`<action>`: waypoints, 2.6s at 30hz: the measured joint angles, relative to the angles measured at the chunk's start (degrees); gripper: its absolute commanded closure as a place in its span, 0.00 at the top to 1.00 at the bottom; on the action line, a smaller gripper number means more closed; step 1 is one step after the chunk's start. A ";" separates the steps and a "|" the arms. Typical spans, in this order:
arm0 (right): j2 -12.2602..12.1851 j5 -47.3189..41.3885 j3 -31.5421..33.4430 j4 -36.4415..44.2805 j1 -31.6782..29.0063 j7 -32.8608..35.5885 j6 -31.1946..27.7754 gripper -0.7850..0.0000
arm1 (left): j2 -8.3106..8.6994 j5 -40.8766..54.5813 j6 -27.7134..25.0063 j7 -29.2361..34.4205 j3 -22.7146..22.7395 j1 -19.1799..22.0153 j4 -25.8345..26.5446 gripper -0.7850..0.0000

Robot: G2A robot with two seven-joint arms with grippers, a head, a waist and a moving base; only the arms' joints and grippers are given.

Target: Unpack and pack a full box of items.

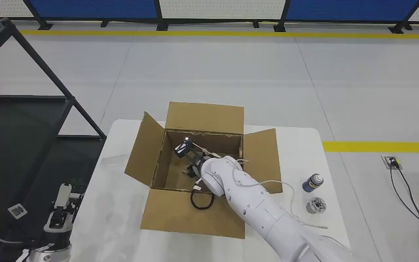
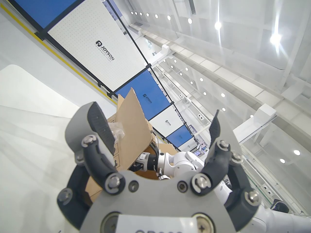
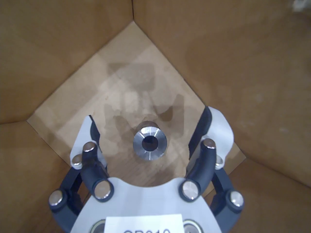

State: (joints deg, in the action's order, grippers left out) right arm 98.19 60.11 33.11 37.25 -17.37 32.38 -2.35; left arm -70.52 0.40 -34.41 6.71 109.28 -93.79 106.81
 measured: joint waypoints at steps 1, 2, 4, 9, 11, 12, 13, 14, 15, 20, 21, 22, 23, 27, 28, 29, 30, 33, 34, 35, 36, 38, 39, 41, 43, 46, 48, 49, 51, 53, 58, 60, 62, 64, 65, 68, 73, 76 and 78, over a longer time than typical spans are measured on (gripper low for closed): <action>-0.38 0.67 0.53 1.36 -0.59 -0.88 0.42 1.00 | 0.00 0.00 0.00 0.00 0.00 0.00 0.00 1.00; -0.74 1.29 0.98 2.60 -1.13 -1.47 0.84 1.00 | 0.00 0.00 0.00 0.00 0.00 0.00 0.00 1.00; -1.80 3.22 2.18 6.28 -2.80 -2.55 1.89 1.00 | 0.00 0.00 0.00 0.00 0.00 0.00 0.00 1.00; -5.30 10.28 6.22 19.16 -9.42 -3.41 5.39 1.00 | 0.00 0.00 0.00 0.00 0.00 0.00 0.00 1.00; -7.10 14.46 8.54 26.46 -13.60 -2.90 6.68 1.00 | 0.00 0.00 0.00 0.00 0.00 0.00 0.00 1.00; -7.86 16.34 9.62 29.72 -15.57 -2.60 7.11 1.00 | 0.00 0.00 0.00 0.00 0.00 0.00 0.00 1.00; -8.84 18.79 11.14 34.12 -18.30 -2.24 7.47 1.00 | 0.00 0.00 0.00 0.00 0.00 0.00 0.00 1.00; -9.53 20.59 12.31 37.37 -20.38 -2.07 7.53 1.00 | 0.00 0.00 0.00 0.00 0.00 0.00 0.00 1.00; -10.40 22.93 13.89 41.55 -23.14 -2.09 7.47 1.00 | 0.00 0.00 0.00 0.00 0.00 0.00 0.00 1.00; -12.94 29.06 19.77 54.95 -33.45 -4.87 5.54 1.00 | 0.00 0.00 0.00 0.00 0.00 0.00 0.00 1.00; -13.14 29.52 20.31 56.18 -34.68 -5.13 5.15 1.00 | 0.00 0.00 0.00 0.00 0.00 0.00 0.00 1.00; -13.16 29.58 20.38 56.31 -34.80 -5.14 5.08 1.00 | 0.00 0.00 0.00 0.00 0.00 0.00 0.00 1.00; -13.14 29.56 20.36 56.22 -34.67 -5.13 5.08 1.00 | 0.00 0.00 0.00 0.00 0.00 0.00 0.00 1.00; -13.11 29.47 20.28 56.01 -34.46 -5.07 5.15 1.00 | 0.00 0.00 0.00 0.00 0.00 0.00 0.00 1.00; -13.11 29.47 20.27 56.01 -34.46 -5.07 5.15 1.00 | 0.00 0.00 0.00 0.00 0.00 0.00 0.00 1.00; -13.11 29.47 20.27 56.01 -34.46 -5.07 5.15 1.00 | 0.00 0.00 0.00 0.00 0.00 0.00 0.00 1.00; -13.11 29.47 20.28 56.01 -34.46 -5.07 5.15 1.00 | 0.00 0.00 0.00 0.00 0.00 0.00 0.00 1.00; -13.11 29.47 20.28 56.01 -34.46 -5.07 5.15 1.00 | 0.00 0.00 0.00 0.00 0.00 0.00 0.00 1.00; -13.11 29.47 20.28 56.01 -34.46 -5.07 5.15 1.00 | 0.00 0.00 0.00 0.00 0.00 0.00 0.00 1.00; -13.11 29.49 20.25 55.97 -34.50 -5.10 5.13 1.00 | 0.00 0.00 0.00 0.00 0.00 0.00 0.00 1.00; -13.11 29.62 20.13 55.67 -34.76 -5.63 4.85 1.00 | 0.00 0.00 0.00 0.00 0.00 0.00 0.00 1.00; -13.04 29.32 20.13 55.10 -35.00 -6.73 4.24 1.00 | 0.00 0.00 0.00 0.00 0.00 0.00 0.00 1.00; -13.00 29.02 20.36 55.09 -35.03 -7.38 4.01 1.00 | 0.00 0.00 0.00 0.00 0.00 0.00 0.00 1.00; -13.10 29.24 21.18 56.23 -35.51 -8.34 3.67 1.00 | 0.00 0.00 0.00 0.00 0.00 0.00 0.00 1.00; -13.55 30.65 22.93 59.17 -37.17 -9.43 3.37 1.00 | 0.00 0.00 0.00 0.00 0.00 0.00 0.00 1.00; -14.57 33.42 26.73 65.44 -41.50 -10.54 2.80 1.00 | 0.00 0.00 0.00 0.00 0.00 0.00 0.00 1.00; -15.25 35.10 29.65 69.87 -45.00 -11.36 2.67 1.00 | 0.00 0.00 0.00 0.00 0.00 0.00 0.00 1.00; -15.69 36.07 31.82 72.82 -47.62 -12.07 2.78 1.00 | 0.00 0.00 0.00 0.00 0.00 0.00 0.00 1.00; -16.32 37.26 35.32 76.98 -51.77 -13.24 2.98 1.00 | 0.00 0.00 0.00 0.00 0.00 0.00 0.00 1.00; -16.97 38.20 39.51 81.10 -56.68 -14.87 3.00 1.00 | 0.00 0.00 0.00 0.00 0.00 0.00 0.00 1.00; -18.00 37.67 49.59 87.80 -68.28 -19.68 4.49 1.00 | 0.00 0.00 0.00 0.00 0.00 0.00 0.00 1.00; -18.24 36.99 53.44 89.24 -72.72 -21.33 5.33 1.00 | 0.00 0.00 0.00 0.00 0.00 0.00 0.00 1.00; -18.37 36.49 56.59 89.80 -76.10 -22.22 6.42 1.00 | 0.00 0.00 0.00 0.00 0.00 0.00 0.00 1.00; -18.43 34.84 59.66 89.62 -79.21 -22.49 7.34 1.00 | 0.00 0.00 0.00 0.00 0.00 0.00 0.00 1.00; -18.47 34.24 60.83 89.27 -80.23 -22.46 7.30 1.00 | 0.00 0.00 0.00 0.00 0.00 0.00 0.00 1.00; -18.68 33.05 64.19 86.94 -82.12 -21.44 5.95 1.00 | 0.00 0.00 0.00 0.00 0.00 0.00 0.00 1.00; -19.16 31.15 66.95 81.28 -80.90 -19.25 0.78 1.00 | 0.00 0.00 0.00 0.00 0.00 0.00 0.00 1.00; -19.46 30.20 67.67 77.58 -78.66 -16.89 -2.30 1.00 | 0.00 0.00 0.00 0.00 0.00 0.00 0.00 1.00; -19.57 29.06 68.09 75.33 -77.08 -14.91 -2.91 1.00 | 0.00 0.00 0.00 0.00 0.00 0.00 0.00 1.00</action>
State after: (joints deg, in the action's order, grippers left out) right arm 78.62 89.18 101.19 112.58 -94.45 17.48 -5.26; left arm -70.52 0.40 -34.41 6.71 109.28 -93.79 106.81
